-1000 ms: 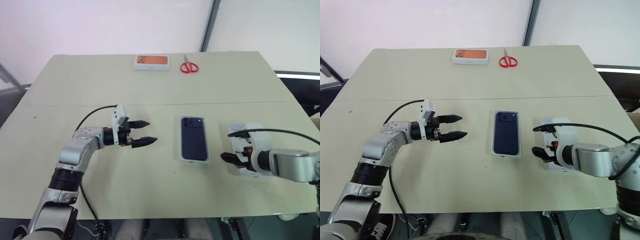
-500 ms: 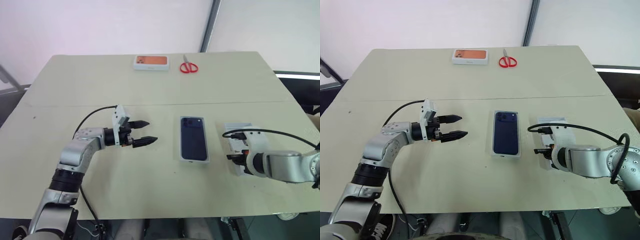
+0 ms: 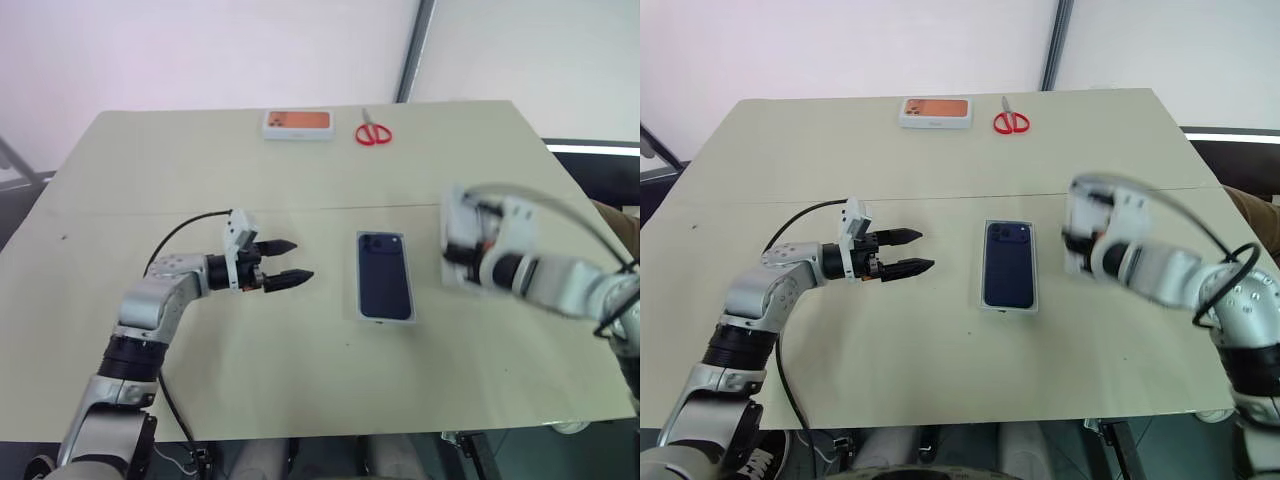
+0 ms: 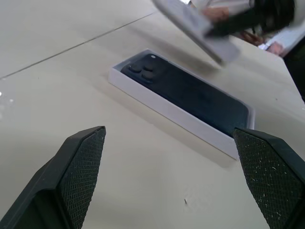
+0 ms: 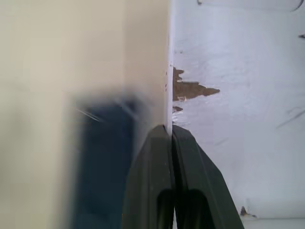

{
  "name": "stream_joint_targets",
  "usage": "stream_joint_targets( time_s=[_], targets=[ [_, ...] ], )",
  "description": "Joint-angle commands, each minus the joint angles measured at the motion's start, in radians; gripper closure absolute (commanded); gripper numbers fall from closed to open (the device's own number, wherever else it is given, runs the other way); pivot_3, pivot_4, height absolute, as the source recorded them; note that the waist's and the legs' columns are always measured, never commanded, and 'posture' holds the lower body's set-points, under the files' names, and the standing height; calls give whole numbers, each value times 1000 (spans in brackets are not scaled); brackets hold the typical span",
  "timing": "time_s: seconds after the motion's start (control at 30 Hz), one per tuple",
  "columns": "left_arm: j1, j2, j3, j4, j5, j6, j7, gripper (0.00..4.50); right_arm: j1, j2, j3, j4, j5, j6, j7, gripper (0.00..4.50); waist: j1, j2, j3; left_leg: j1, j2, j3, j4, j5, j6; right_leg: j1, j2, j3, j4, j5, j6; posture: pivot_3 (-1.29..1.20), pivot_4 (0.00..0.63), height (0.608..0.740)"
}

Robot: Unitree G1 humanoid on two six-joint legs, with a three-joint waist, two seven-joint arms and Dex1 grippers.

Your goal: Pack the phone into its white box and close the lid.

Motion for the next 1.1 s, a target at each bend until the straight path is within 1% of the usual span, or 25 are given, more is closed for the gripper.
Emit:
stream_joint_targets(
  time_s=[0.03, 0.07, 0.13, 0.2, 0.37, 0.5, 0.67, 0.8, 0.83, 0.87, 0.93, 0.97, 1.03, 1.1],
  targets=[
    [-16, 6, 31, -10, -23, 8, 5, 0, -14, 67, -48, -10, 14, -32, 76, 4456, 7, 0, 0, 0, 0, -1, 0, 0, 0, 0, 0, 0, 0, 0, 0, 0, 150, 740],
    [-17, 7, 33, -12, -24, 10, 5, 0, -13, 95, -49, -18, 41, -38, 86, 4456, 7, -1, 0, 0, 0, -1, -1, 0, 0, 0, 0, 0, -1, 0, 0, 0, 150, 740],
    [-19, 7, 35, -11, -23, 9, 6, 0, -17, 107, -40, -35, 6, -19, 119, 4456, 3, 0, 1, -1, -1, 0, 0, 0, 0, 0, -1, 1, 0, 0, 0, 0, 150, 740],
    [-24, 7, 43, -11, -31, 18, 8, 0, -28, 139, -29, -26, 15, -6, 163, 4456, 2, 0, 1, -1, -2, 1, 1, 0, 0, -1, -2, 1, 0, 0, 0, 0, 150, 740],
    [-33, 11, 77, -17, -54, 31, 21, 0, -40, 250, 23, -30, -43, -14, 196, 4456, -1, 0, 1, 0, -1, 1, 1, 0, 0, -1, -1, 1, 2, 0, 0, 0, 150, 740],
    [-44, 21, 106, -23, -70, 46, 35, 0, -45, 358, 20, -38, 24, -51, 185, 4456, -3, 0, 1, 0, -1, 1, -1, 0, 0, -3, -1, 2, 2, 0, 0, 0, 150, 740],
    [-39, 31, 128, -43, -97, 72, 50, 0, -35, 408, 47, -69, 73, -27, 224, 4456, -1, 0, 1, 0, -1, 1, 0, 1, -1, -2, -1, 2, 2, 0, 0, 0, 150, 740],
    [-23, 36, 130, -67, -107, 81, 56, 0, 2, 476, 52, -69, 111, -24, 224, 4456, -1, 0, 1, 0, -1, 1, 0, 1, -1, -2, -1, 2, 2, 0, 0, 0, 150, 740],
    [-18, 36, 126, -72, -106, 80, 58, 0, 18, 517, 51, -76, 111, -4, 245, 4456, -2, 0, 1, 0, -1, 1, 0, 1, -1, -3, -1, 2, 2, 0, 0, 0, 150, 740],
    [-13, 32, 120, -78, -106, 79, 61, 0, 44, 524, 68, -84, 111, 15, 259, 4456, -2, 0, 1, 0, -1, 1, 0, 1, -1, -3, -1, 2, 2, 0, 0, 0, 150, 740],
    [-1, 27, 97, -90, -88, 61, 64, 0, 106, 576, 78, -61, 111, 62, 275, 4456, -3, 0, 1, 0, -1, 1, -1, 1, -1, -3, -1, 2, 2, 0, 0, 0, 150, 740],
    [3, 24, 90, -96, -87, 61, 66, 0, 116, 539, 97, -55, 102, 77, 273, 4456, -3, 0, 1, 0, -1, 1, -1, 1, -1, -3, -1, 2, 2, 0, 0, 0, 150, 740],
    [13, 22, 85, -107, -89, 62, 70, 0, 135, 562, 90, -39, 106, 77, 260, 4456, -2, 1, 1, 0, -1, 1, -1, 1, -1, -3, -2, 3, 3, 0, 0, 0, 150, 740],
    [23, 20, 85, -119, -100, 72, 75, 0, 144, 562, 96, -44, 111, 88, 270, 4456, -2, 1, 1, 0, -1, 1, 0, 1, -1, -3, -2, 3, 3, 0, -1, 0, 150, 740]
  ],
)
